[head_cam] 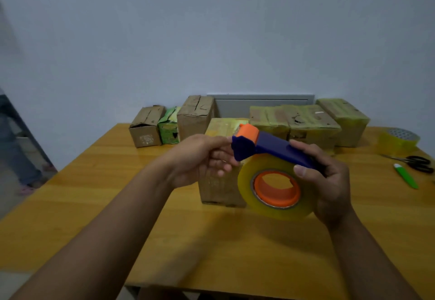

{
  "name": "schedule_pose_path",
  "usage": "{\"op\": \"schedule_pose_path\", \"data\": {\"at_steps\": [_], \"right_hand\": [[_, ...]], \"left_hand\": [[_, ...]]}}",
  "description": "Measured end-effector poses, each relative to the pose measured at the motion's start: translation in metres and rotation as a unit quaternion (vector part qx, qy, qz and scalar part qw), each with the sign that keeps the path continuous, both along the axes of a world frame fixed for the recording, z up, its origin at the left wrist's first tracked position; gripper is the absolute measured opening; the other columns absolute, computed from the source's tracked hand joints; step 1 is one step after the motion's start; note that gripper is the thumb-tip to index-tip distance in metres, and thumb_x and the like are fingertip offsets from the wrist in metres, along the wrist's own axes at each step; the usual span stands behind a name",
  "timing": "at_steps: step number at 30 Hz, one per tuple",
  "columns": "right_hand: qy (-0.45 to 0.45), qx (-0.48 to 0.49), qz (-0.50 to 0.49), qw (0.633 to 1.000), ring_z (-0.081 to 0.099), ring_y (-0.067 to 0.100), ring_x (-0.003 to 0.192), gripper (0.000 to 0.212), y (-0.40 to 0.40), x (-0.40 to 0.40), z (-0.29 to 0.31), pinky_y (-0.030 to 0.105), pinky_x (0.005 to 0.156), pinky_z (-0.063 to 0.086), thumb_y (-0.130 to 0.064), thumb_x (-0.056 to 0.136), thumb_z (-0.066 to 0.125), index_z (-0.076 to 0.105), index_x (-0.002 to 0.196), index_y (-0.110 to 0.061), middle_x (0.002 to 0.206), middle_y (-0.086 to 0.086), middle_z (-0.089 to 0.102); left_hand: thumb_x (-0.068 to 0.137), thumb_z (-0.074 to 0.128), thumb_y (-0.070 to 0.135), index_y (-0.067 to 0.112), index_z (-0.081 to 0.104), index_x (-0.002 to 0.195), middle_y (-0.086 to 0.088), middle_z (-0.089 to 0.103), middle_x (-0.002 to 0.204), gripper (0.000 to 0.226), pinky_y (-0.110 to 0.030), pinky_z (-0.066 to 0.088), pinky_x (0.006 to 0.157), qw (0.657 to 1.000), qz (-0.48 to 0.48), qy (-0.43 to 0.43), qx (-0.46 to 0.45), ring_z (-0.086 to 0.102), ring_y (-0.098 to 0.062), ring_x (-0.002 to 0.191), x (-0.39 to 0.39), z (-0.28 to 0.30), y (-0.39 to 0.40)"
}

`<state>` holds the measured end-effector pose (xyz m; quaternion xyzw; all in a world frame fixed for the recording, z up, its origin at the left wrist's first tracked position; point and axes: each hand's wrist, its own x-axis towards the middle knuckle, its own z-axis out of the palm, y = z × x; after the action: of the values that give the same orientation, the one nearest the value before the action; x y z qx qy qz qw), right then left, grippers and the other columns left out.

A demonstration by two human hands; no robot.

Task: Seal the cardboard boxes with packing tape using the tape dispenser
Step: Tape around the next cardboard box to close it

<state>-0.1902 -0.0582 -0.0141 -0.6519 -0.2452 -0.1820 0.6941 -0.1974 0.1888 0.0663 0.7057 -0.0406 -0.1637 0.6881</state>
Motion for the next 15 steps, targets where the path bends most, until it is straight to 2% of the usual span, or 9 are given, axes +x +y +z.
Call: {"op": "schedule_pose_path", "data": {"at_steps": [2, 5, 8, 11, 13, 15], "right_hand": [[0.0, 0.001, 0.004, 1.0, 0.059, 0.026, 0.093, 0.042, 0.002, -0.001, 0.0, 0.033, 0.074, 0.05, -0.034, 0.071, 0.066, 0.071, 0.113, -0.034, 0.108, 0.012, 0.06], [0.002, 0.001, 0.011, 1.0, 0.059, 0.032, 0.096, 0.042, 0.003, -0.001, -0.001, 0.038, 0.076, 0.05, -0.035, 0.072, 0.066, 0.071, 0.114, -0.034, 0.11, 0.013, 0.06], [0.002, -0.004, 0.008, 1.0, 0.059, 0.027, 0.094, 0.045, 0.003, -0.001, 0.0, 0.031, 0.074, 0.051, -0.036, 0.071, 0.066, 0.07, 0.116, -0.029, 0.109, 0.013, 0.059], [-0.006, -0.034, -0.001, 0.999, 0.058, 0.017, 0.089, 0.045, 0.004, -0.001, 0.001, 0.023, 0.07, 0.049, -0.037, 0.072, 0.067, 0.069, 0.116, -0.027, 0.104, 0.005, 0.059], [-0.022, -0.068, -0.011, 0.997, 0.057, 0.013, 0.086, 0.046, 0.003, 0.0, 0.002, 0.021, 0.069, 0.048, -0.038, 0.072, 0.068, 0.068, 0.117, -0.027, 0.1, -0.004, 0.059], [-0.032, -0.085, -0.013, 0.996, 0.057, 0.014, 0.088, 0.046, 0.001, 0.001, 0.004, 0.021, 0.069, 0.048, -0.04, 0.073, 0.069, 0.068, 0.118, -0.03, 0.1, -0.005, 0.058]], "left_hand": [[0.095, 0.052, 0.016, -0.005, 0.064, 0.106, -0.011, 0.068, 0.073, 0.027, -0.02, 0.051, 0.051, 0.999, 0.008, 0.015, -0.033, 0.061, -0.013, 0.059, -0.002, -0.001, 0.001], [0.098, 0.049, 0.018, -0.002, 0.064, 0.1, -0.011, 0.067, 0.072, 0.026, -0.02, 0.05, 0.049, 0.998, 0.023, 0.041, -0.041, 0.06, -0.014, 0.057, -0.003, -0.002, 0.0], [0.098, 0.05, 0.014, -0.005, 0.065, 0.103, -0.012, 0.067, 0.072, 0.024, -0.02, 0.051, 0.048, 0.999, 0.025, 0.026, -0.009, 0.06, -0.014, 0.055, -0.002, -0.001, 0.0], [0.099, 0.049, 0.009, 0.0, 0.067, 0.098, -0.007, 0.067, 0.069, 0.02, -0.019, 0.05, 0.051, 0.992, 0.047, -0.043, 0.112, 0.06, -0.011, 0.056, 0.0, 0.0, 0.0], [0.1, 0.048, 0.012, 0.007, 0.067, 0.092, -0.003, 0.068, 0.066, 0.021, -0.019, 0.049, 0.052, 0.967, 0.071, -0.1, 0.221, 0.061, -0.008, 0.056, 0.003, 0.003, -0.001], [0.1, 0.048, 0.014, 0.009, 0.067, 0.087, -0.001, 0.068, 0.064, 0.023, -0.018, 0.048, 0.051, 0.949, 0.081, -0.135, 0.272, 0.061, -0.006, 0.054, 0.006, 0.008, -0.003]]}}
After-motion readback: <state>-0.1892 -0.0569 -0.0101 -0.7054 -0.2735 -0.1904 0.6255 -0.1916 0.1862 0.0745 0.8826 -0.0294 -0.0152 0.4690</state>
